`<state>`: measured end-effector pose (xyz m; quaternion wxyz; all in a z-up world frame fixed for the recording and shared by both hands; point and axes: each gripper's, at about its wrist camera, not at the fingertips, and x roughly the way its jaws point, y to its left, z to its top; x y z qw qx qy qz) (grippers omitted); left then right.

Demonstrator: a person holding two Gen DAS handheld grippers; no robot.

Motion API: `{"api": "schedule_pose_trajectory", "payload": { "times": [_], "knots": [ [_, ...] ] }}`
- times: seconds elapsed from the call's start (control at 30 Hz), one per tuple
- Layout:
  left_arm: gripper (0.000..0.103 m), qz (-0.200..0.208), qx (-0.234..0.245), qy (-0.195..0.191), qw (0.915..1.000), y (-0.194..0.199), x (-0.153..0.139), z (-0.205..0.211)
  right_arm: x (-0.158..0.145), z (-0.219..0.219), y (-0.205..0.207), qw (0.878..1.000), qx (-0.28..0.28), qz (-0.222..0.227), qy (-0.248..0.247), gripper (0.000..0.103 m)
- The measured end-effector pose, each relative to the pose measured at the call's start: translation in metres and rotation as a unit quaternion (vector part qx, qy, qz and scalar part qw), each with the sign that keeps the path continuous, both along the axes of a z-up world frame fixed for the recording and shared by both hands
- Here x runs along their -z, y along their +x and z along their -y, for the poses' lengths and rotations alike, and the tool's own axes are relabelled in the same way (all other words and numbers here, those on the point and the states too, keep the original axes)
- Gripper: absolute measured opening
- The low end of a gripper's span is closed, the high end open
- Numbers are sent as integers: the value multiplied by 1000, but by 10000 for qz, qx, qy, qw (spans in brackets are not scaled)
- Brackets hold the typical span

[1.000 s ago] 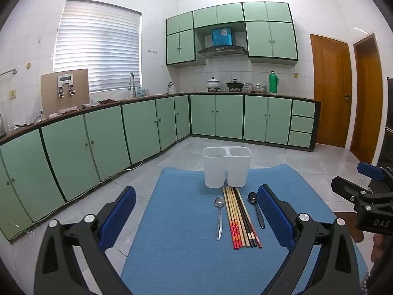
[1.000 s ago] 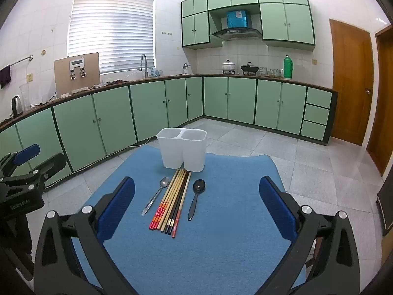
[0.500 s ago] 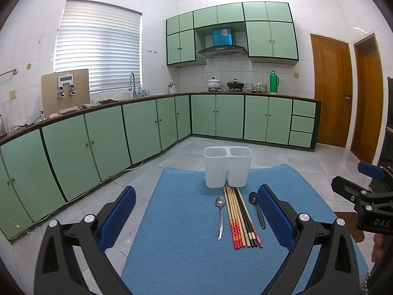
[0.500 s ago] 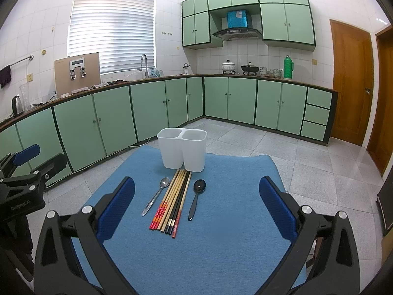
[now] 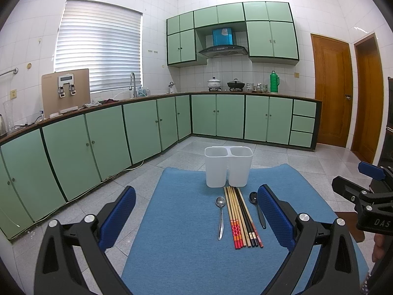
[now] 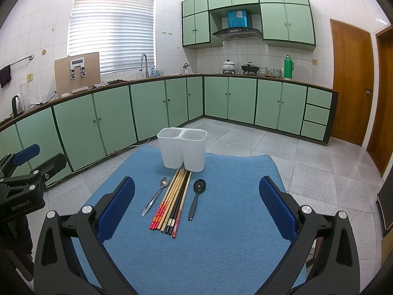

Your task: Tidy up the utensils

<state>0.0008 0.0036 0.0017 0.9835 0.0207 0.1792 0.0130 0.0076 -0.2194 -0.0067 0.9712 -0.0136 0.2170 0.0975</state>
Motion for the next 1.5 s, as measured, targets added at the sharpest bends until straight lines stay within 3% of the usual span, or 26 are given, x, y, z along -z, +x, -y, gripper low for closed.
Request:
{"api": "schedule_pose_trajectory", "payload": {
  "times": [1.5],
  "knots": [
    [97, -42, -5, 39, 10000, 11, 3, 2, 5, 1, 10, 10000, 13, -84, -2, 98]
  ]
}}
